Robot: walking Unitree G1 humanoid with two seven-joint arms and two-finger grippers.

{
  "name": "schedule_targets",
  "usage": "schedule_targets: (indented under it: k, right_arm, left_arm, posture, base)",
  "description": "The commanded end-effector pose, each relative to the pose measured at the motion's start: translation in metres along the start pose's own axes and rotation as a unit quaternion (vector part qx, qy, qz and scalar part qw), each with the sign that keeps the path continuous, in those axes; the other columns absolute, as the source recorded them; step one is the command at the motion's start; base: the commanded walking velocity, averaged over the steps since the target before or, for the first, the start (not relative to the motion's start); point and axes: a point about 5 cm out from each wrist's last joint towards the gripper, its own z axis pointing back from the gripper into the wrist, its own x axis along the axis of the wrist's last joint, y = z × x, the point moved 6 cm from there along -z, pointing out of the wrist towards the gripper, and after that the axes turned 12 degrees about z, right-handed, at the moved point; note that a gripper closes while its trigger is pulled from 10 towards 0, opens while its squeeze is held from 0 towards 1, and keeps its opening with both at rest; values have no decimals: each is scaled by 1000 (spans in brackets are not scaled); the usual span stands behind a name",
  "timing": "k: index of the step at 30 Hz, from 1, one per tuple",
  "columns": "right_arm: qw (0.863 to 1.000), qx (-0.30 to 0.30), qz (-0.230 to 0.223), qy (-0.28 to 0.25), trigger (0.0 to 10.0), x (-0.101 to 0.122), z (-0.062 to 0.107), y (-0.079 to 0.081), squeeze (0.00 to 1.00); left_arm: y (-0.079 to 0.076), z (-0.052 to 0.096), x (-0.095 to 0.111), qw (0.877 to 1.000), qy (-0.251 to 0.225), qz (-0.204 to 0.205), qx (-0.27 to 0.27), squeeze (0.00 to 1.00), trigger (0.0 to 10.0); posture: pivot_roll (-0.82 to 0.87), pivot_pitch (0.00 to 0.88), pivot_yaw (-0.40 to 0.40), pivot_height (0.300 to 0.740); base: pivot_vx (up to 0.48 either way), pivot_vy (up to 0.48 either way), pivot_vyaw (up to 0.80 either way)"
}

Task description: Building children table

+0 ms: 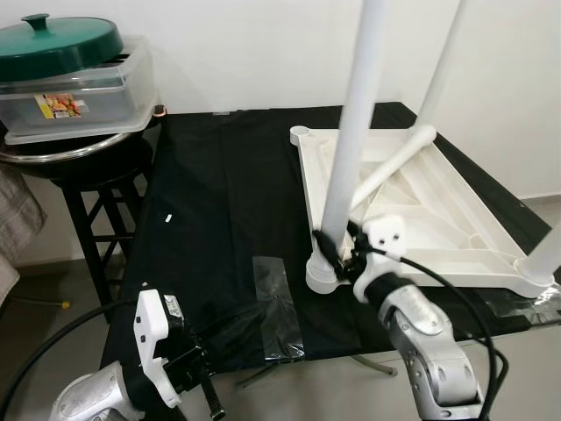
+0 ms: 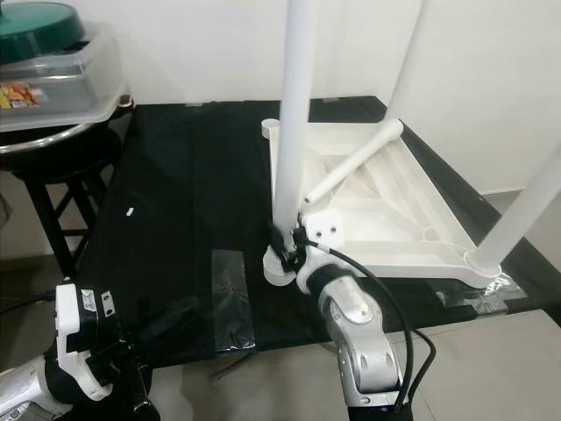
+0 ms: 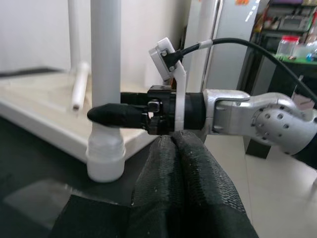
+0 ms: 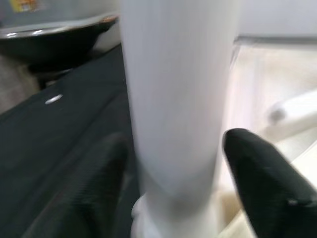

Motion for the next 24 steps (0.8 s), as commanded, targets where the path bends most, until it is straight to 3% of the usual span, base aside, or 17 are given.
schedule_targets:
  k: [1,9,10,12,15,21,23,24]
  right_arm:
    - [999,32,-9,-20,10000,11,-3,10,1000]
    - [992,114,-2,-61,10000,36,-7,2,1000]
    - [988,143,16,-65,10000,37,-9,-2,0]
    - [983,166,38,-62,10000,37,-12,-9,0]
    - [966,236,85,-59,10000,42,-19,-30,0]
    - [950,292,84,-72,10000,57,-22,-35,0]
    - [940,323,81,-79,0,66,-23,-36,0]
    - [940,323,81,-79,0,66,-23,-36,0]
  left_arm:
    - [-1,1,-5,1000,16,1,-2,0,10000]
    - [-4,-4,-9,1000,17,5,-7,0,10000]
    - [-5,-5,-9,1000,17,6,-9,0,10000]
    - [-6,-6,-9,1000,16,6,-9,0,10000]
    - [-9,-7,-8,1000,13,6,-8,0,10000]
    - [-11,-6,-8,1000,15,3,-3,0,10000]
    - [-13,-6,-7,1000,14,4,-2,0,10000]
    - [-13,-6,-7,1000,14,4,-2,0,10000]
  posture:
    - [-24,87,-34,740]
    - [-19,87,-36,740]
    - [-14,89,-37,740]
    - [-9,92,-39,740]
    - [11,101,-51,740]
    - [27,117,-56,740]
    - [32,122,-61,740]
    - [32,122,-61,740]
  base:
    - [0,0,0]
    - [0,0,0]
    - [0,0,0]
    - [0,0,0]
    - [0,0,0]
    - [0,0,0]
    - [0,0,0]
    - [0,0,0]
